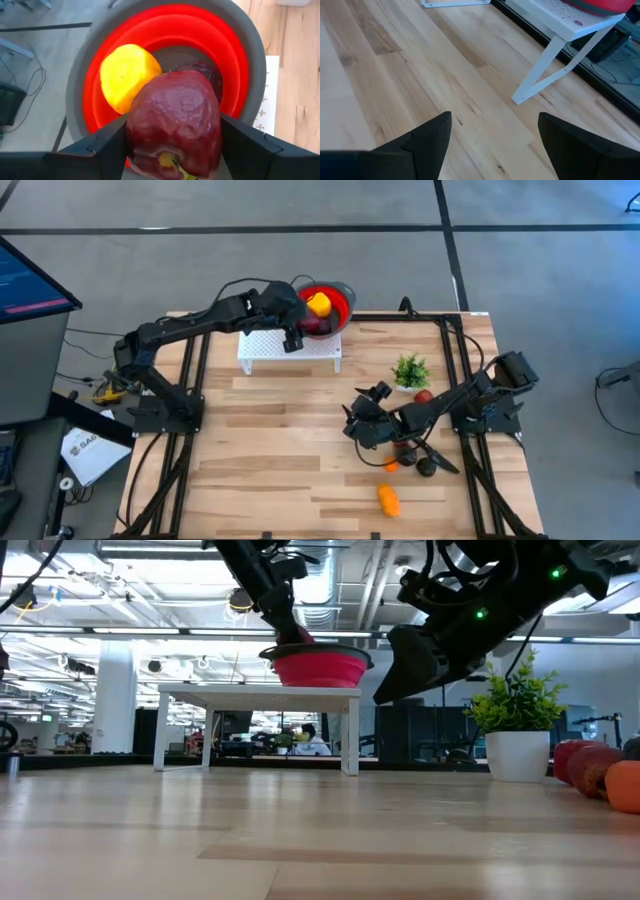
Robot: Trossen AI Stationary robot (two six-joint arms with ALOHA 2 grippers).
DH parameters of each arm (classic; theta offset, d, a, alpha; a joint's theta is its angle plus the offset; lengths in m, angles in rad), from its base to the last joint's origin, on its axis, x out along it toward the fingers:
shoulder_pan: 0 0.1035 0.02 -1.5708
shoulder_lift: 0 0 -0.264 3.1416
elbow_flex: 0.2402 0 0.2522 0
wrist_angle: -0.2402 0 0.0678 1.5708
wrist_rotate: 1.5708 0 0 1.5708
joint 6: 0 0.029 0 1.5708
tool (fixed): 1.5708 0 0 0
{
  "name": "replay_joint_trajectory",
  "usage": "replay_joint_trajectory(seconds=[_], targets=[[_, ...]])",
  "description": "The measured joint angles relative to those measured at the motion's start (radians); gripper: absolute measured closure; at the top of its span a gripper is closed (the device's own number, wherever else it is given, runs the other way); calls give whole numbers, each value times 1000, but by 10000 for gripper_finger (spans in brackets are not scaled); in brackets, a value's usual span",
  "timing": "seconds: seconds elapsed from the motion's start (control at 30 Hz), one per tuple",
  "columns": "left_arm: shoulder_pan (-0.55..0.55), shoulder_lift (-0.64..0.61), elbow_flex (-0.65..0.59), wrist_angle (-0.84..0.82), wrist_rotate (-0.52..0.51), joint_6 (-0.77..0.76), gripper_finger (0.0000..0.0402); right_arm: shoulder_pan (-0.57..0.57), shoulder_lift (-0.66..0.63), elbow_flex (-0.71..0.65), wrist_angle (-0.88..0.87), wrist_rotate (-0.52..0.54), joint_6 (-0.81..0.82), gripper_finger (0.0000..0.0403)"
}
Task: Pick & Place Fruit
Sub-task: Put the dark red apple into the red strainer bowl on the shelf, then put the left black plum into the red strainer bowl on the shelf
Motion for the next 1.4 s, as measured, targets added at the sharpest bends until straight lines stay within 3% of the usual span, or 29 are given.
replay_joint_trajectory(seconds=[0.27, 0.67, 0.97, 1.07, 1.23, 1.4], targets=[[8, 0, 0, 2, 20, -29, 131, 19, 0, 0, 0, 0, 2, 111], [33, -11, -1, 5, 37, -77, 37, 20, 0, 0, 9, 0, 3, 111], [7, -118, -1, 15, 35, -139, 27, 18, 0, 0, 7, -42, 3, 111], [-38, -169, -8, 18, 32, -192, 33, 14, 0, 0, 7, -93, 3, 111], [-188, -268, -127, 83, 35, -292, 52, 82, -42, 0, -14, -48, -13, 111], [-394, -344, -387, 393, 30, -367, 75, 191, -126, 0, -99, -86, -57, 111]])
